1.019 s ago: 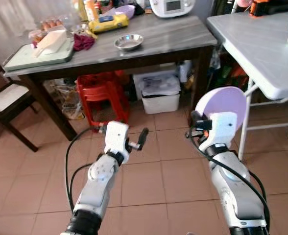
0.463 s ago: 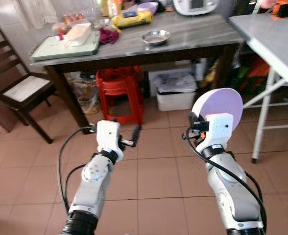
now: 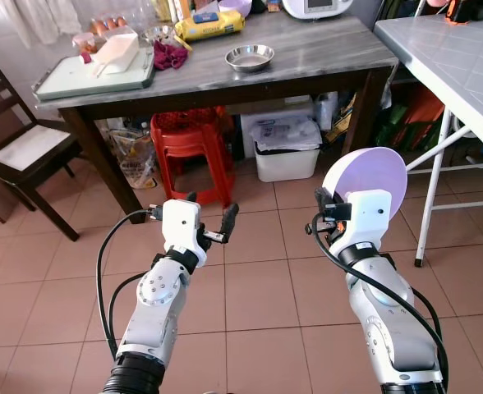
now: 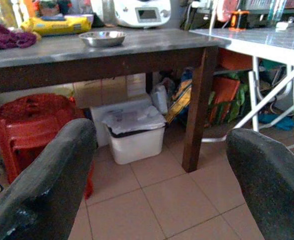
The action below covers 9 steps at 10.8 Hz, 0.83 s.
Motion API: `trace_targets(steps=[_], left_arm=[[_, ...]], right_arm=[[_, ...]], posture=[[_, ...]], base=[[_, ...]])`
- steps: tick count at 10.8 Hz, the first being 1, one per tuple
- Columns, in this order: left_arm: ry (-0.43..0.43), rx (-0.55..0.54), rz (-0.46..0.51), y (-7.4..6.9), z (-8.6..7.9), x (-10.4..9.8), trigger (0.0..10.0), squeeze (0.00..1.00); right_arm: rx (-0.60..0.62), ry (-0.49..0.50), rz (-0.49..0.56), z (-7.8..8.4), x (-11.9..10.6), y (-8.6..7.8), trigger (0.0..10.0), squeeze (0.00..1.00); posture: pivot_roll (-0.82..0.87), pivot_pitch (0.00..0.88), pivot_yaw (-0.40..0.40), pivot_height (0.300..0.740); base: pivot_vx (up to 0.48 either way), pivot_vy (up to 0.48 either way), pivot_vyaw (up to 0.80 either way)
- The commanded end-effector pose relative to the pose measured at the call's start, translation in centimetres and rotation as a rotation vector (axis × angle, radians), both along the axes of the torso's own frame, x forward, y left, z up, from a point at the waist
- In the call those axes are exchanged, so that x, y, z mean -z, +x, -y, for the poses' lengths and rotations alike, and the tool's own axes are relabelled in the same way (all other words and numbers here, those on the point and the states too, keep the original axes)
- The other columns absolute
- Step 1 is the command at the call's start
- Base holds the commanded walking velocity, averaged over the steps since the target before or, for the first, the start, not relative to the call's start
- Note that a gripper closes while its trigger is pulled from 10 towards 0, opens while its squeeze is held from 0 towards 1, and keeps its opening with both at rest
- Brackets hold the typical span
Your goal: Setting the table
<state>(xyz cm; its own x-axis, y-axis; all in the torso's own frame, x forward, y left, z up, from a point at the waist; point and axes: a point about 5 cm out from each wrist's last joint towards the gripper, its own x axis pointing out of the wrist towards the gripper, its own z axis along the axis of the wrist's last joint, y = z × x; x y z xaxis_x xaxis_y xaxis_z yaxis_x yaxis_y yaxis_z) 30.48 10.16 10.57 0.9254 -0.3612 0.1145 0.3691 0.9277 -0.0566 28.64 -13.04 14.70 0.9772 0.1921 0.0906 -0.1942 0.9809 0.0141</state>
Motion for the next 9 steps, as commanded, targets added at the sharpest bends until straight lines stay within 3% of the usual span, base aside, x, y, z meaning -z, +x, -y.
trace_targets(steps=[1, 9], left_arm=[[0.014, 0.006, 0.027, 0.12, -0.27, -0.49, 10.0, 0.00], [0.014, 0.028, 0.025, 0.15, 0.10, -0.38, 10.0, 0.00]], right_arm=[[-0.024, 0.000, 0.042, -0.55, -0.79, 0.03, 10.0, 0.00], [-0.031, -0.006, 0.049, -0.79, -0.77, 0.08, 10.0, 0.00]], posture=[[-0.12, 0.068, 0.124, 0.740], [-0.12, 0.066, 0.129, 0.740]], base=[[0.368, 0.000, 0.00], [0.453, 0.000, 0.00]])
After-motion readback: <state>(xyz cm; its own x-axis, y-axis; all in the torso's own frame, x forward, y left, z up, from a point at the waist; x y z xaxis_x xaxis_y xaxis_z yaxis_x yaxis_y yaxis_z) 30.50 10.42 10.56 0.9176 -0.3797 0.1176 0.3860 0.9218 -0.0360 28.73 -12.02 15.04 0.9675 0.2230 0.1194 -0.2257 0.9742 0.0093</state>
